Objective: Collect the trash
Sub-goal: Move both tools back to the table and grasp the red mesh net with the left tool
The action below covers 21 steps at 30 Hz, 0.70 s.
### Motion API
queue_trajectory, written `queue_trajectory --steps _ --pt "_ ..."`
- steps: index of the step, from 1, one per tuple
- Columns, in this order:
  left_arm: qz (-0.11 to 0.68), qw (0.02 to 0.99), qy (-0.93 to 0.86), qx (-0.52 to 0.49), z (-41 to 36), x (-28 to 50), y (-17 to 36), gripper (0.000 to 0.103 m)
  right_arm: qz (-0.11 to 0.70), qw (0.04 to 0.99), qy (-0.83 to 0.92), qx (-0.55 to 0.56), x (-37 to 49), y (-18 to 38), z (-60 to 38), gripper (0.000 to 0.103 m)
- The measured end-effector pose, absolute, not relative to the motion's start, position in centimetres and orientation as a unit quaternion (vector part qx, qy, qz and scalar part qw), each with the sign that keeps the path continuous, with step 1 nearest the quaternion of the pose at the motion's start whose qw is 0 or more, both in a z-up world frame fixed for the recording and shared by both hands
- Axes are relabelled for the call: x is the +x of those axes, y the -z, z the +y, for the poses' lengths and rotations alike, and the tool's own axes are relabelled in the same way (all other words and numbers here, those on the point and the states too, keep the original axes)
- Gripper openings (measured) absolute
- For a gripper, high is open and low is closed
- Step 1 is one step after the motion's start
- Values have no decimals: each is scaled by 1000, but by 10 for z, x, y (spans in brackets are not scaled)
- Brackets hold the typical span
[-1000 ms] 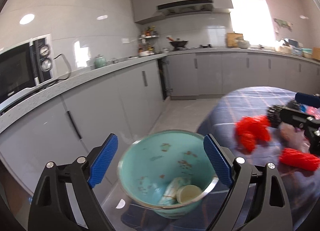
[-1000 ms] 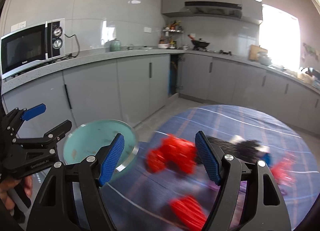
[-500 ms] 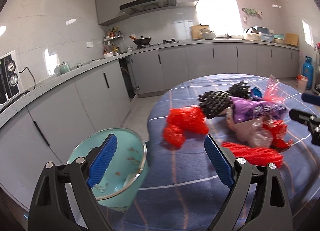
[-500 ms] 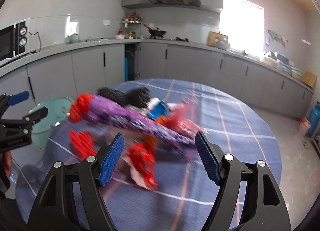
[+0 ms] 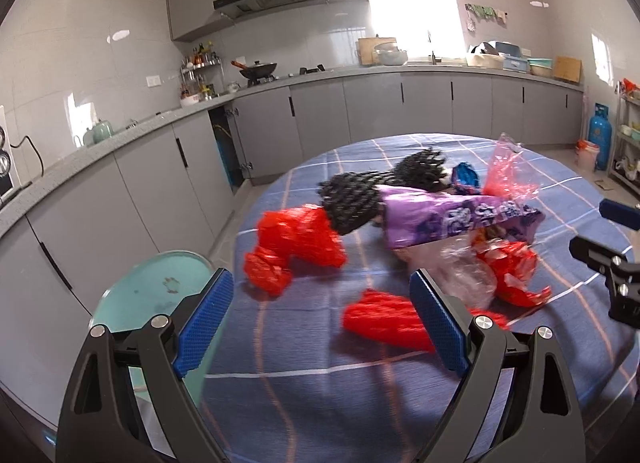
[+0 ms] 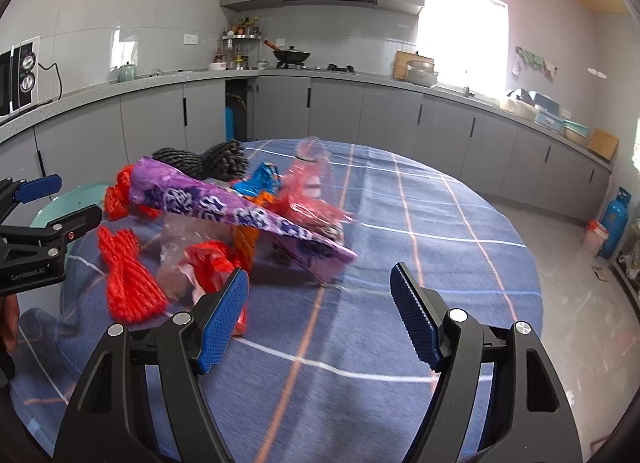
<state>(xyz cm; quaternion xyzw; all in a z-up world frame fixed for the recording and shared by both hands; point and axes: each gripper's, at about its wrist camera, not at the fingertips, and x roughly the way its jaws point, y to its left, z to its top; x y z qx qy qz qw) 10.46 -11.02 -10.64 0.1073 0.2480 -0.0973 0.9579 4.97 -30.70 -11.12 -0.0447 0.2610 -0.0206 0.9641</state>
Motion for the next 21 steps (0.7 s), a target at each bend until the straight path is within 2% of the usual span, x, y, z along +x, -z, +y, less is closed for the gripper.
queue_trajectory --steps 4,15,21 --pt "248 956 105 116 -129 99 110 95 268 962 28 -34 42 119 -320 73" --pt "284 941 106 148 -151 97 131 97 263 964 22 -19 36 126 -321 73" --pt "310 934 123 129 -145 100 138 96 271 962 22 -18 39 133 -322 73"
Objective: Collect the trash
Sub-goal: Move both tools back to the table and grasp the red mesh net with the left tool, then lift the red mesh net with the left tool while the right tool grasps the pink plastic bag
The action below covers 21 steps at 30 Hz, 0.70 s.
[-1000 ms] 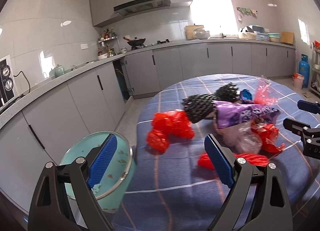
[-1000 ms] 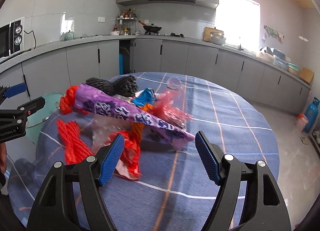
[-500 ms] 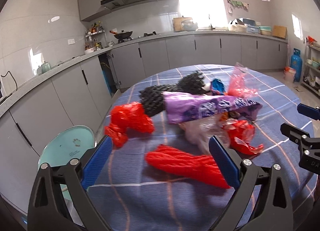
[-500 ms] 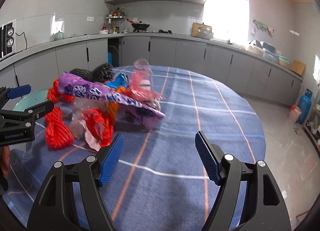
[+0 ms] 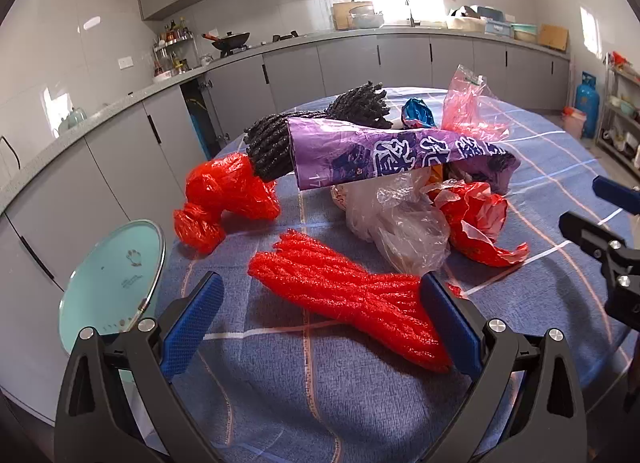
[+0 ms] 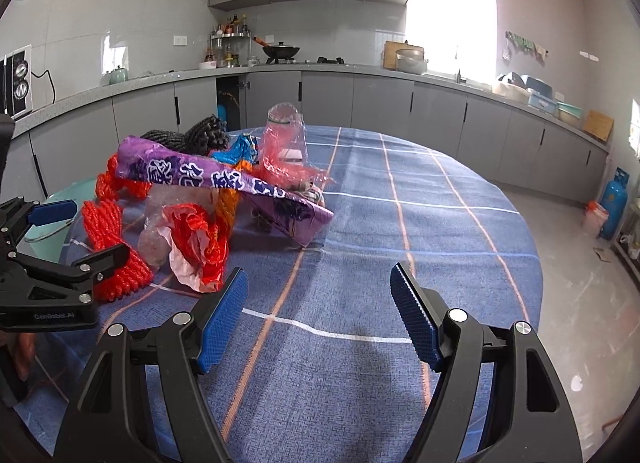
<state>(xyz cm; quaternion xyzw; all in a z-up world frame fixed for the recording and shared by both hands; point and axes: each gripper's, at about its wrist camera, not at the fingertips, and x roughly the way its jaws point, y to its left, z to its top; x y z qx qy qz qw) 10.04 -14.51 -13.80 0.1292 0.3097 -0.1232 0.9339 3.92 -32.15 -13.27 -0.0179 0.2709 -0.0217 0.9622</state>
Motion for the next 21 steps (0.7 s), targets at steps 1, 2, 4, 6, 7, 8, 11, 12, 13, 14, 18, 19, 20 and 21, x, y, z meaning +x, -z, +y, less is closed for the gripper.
queue_trajectory --steps 1,2,4,6,7,8,11,12,13,14,18,19,20,21 --pt "312 933 127 126 -144 100 138 95 271 962 21 -19 39 133 -321 73" --pt "315 932 132 123 -143 99 139 94 271 962 21 -19 38 133 -321 73" --pt "324 927 149 117 -142 99 142 81 271 962 19 -18 38 133 -320 73" --pt "333 921 169 109 -141 100 142 68 270 962 16 -19 38 133 -318 73" --pt "334 919 177 108 -142 100 142 57 269 963 15 -20 37 133 -317 73" --pt "336 917 185 108 -143 99 142 52 268 963 14 -21 37 132 -317 73" --pt "335 915 198 108 -142 95 138 33 264 964 11 -18 35 130 -316 73" --pt "334 915 201 105 -139 94 135 27 262 965 10 -16 35 129 -317 73" --pt "333 915 203 103 -136 93 133 25 261 965 9 -15 35 128 -317 73" --pt "333 915 204 104 -134 92 132 25 260 965 8 -14 35 127 -317 73" --pt "313 923 192 116 -123 78 124 22 254 967 2 -13 38 120 -312 73" --pt "308 925 187 119 -121 77 122 21 251 968 0 -13 39 118 -311 73" --pt "300 928 181 124 -118 76 119 21 248 969 -1 -12 40 115 -310 73" --pt "295 931 176 125 -115 76 116 21 244 970 -3 -13 42 112 -308 73"
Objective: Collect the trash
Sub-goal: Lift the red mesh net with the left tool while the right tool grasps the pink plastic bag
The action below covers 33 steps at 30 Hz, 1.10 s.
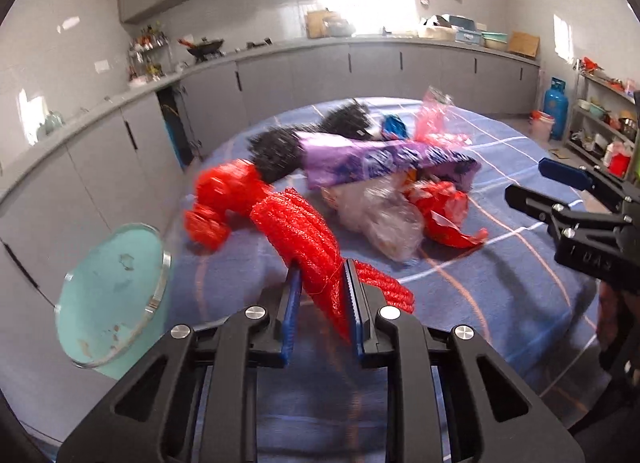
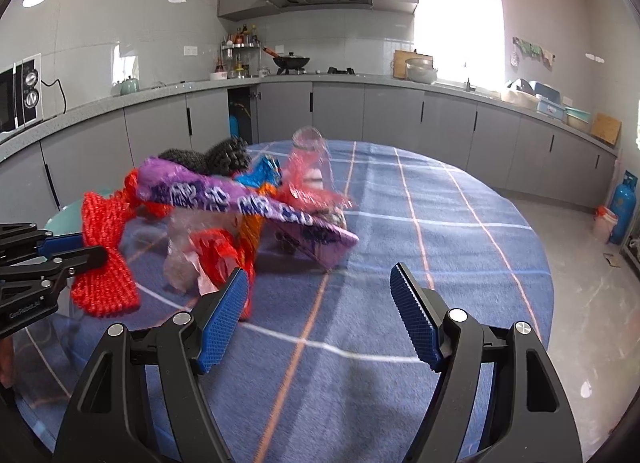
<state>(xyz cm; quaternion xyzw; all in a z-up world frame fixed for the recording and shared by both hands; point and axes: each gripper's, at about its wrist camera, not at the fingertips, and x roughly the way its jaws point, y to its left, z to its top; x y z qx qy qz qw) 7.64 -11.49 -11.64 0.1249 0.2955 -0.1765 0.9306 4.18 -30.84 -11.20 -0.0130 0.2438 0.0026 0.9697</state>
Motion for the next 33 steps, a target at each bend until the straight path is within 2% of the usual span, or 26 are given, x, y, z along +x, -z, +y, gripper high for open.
queue_trajectory --steps 11,23,26,28,30,33 --pt "230 956 120 134 -91 84 85 21 230 973 12 -2 70 96 -312 72" --pt "225 963 94 119 -72 111 72 21 245 969 8 35 131 82 -318 69" --pt "227 962 95 116 -68 116 71 21 255 967 1 29 138 86 -313 62" --pt "226 963 96 114 -66 114 72 21 265 964 -8 29 141 87 -312 49" --pt "225 963 96 113 -64 115 71 21 271 962 -12 28 142 87 -312 30" --pt "220 964 97 110 -61 115 67 21 272 962 -16 21 140 87 -313 20"
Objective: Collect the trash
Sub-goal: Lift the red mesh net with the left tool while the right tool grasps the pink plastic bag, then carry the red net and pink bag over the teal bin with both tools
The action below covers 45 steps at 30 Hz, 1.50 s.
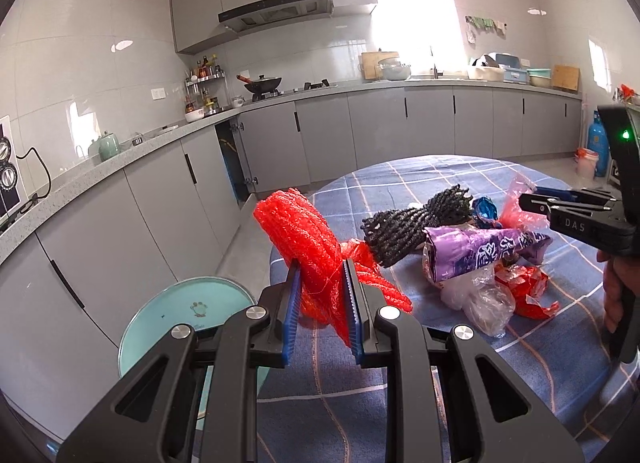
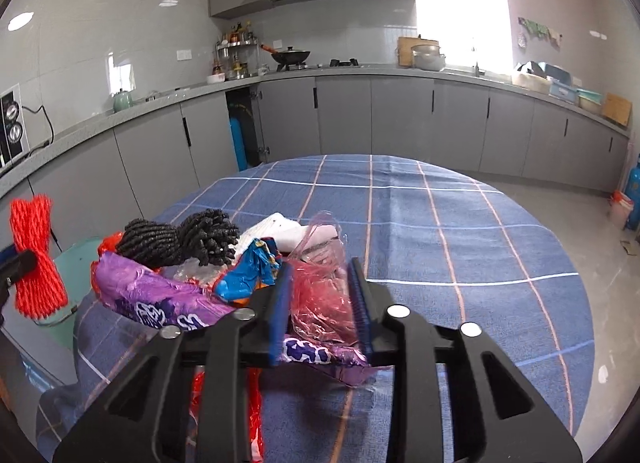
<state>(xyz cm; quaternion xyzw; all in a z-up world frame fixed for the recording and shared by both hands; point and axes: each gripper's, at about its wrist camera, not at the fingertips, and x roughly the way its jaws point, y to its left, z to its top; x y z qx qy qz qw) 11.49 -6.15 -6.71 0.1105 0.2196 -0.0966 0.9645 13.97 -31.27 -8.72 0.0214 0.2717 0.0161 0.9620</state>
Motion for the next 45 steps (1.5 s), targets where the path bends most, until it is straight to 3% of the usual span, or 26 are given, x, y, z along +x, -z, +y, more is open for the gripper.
queue_trajectory --steps 6,27,45 --pt "211 967 94 108 -57 109 63 21 252 967 -18 16 131 78 -313 7" --pt "196 972 82 97 -41 106 46 21 173 984 -10 29 113 29 -313 5" --pt "188 977 46 86 -5 106 35 21 161 984 -70 15 125 21 -249 5"
